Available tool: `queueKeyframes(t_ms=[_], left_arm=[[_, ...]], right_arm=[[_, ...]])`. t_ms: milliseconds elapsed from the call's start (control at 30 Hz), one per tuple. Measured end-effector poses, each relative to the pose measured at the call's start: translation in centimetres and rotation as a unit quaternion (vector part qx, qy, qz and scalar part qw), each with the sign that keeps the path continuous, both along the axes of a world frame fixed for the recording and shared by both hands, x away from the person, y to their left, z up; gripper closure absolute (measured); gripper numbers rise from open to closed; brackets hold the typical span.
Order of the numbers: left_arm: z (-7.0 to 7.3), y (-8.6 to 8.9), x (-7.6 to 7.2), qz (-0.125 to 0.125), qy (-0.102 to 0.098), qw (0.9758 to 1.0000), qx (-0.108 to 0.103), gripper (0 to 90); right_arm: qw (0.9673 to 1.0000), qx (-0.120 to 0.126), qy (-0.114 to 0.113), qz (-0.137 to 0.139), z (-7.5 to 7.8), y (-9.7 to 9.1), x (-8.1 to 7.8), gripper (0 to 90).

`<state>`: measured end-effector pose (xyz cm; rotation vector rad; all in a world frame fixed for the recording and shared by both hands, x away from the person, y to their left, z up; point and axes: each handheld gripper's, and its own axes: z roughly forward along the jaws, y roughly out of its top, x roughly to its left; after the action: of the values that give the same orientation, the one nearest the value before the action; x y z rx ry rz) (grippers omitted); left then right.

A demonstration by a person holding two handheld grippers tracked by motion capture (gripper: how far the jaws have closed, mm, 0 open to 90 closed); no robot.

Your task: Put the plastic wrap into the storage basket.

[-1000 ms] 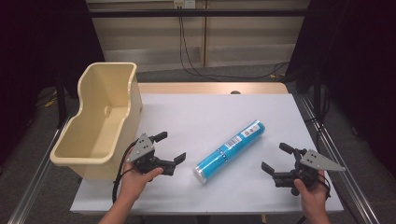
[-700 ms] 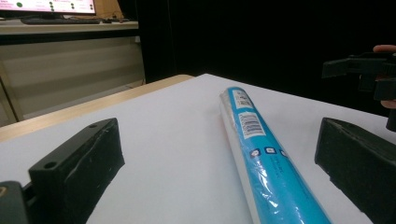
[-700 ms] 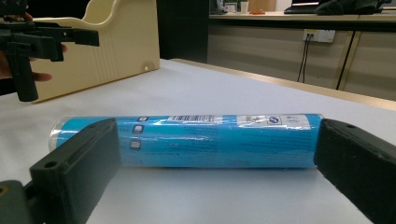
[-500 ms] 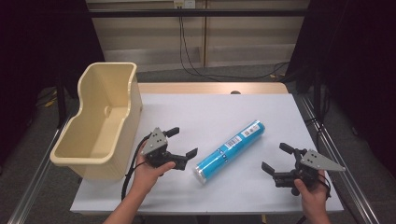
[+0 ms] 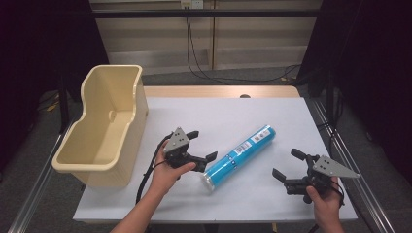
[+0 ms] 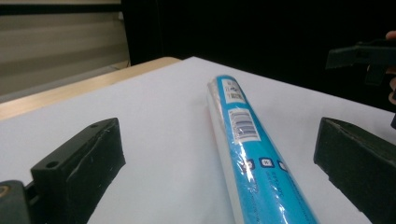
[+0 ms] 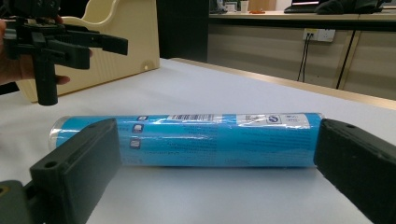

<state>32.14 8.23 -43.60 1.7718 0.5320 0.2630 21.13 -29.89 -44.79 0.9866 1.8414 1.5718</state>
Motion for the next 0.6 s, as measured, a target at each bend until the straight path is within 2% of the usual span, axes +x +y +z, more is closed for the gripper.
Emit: queueKeyframes(t_ms=[100, 167, 267, 300, 367, 467, 533, 600], left_arm=[[-0.2, -0.7, 0.2, -0.009, 0.015, 0.9997, 0.015, 1.2], [-0.3, -1.0, 0.3, -0.013, 0.021, 0.9991, 0.033, 1.2], [-0.6, -1.6, 0.4, -0.027, 0.038, 0.9972, 0.059, 1.2], [-0.6, -1.8, 0.4, -0.029, 0.041, 0.9969, 0.061, 1.2], [-0.8, -2.1, 0.4, -0.037, 0.053, 0.9952, 0.073, 1.1], [-0.9, -2.4, 0.4, -0.044, 0.059, 0.9934, 0.087, 0.2], [-1.0, -2.7, 0.4, -0.053, 0.069, 0.9912, 0.100, 0.0], [-1.0, -3.2, 0.3, -0.051, 0.075, 0.9897, 0.110, 0.0]], right_arm=[[1.0000, 0.002, 0.002, 0.000, 0.0, 0.0, 0.0, 0.2], [1.0000, 0.002, 0.002, 0.000, 0.0, 0.0, 0.0, 0.2], [1.0000, 0.001, 0.003, 0.000, 0.0, -0.1, 0.0, 0.2], [1.0000, 0.000, 0.003, 0.000, -0.1, -0.1, 0.0, 0.2], [1.0000, 0.000, 0.003, 0.001, -0.1, -0.1, 0.0, 0.2], [1.0000, 0.001, 0.003, 0.002, 0.0, 0.0, 0.0, 0.2], [1.0000, 0.001, 0.003, 0.002, 0.0, 0.0, 0.0, 0.1], [1.0000, -0.001, 0.003, 0.002, -0.1, 0.0, 0.1, 0.2]])
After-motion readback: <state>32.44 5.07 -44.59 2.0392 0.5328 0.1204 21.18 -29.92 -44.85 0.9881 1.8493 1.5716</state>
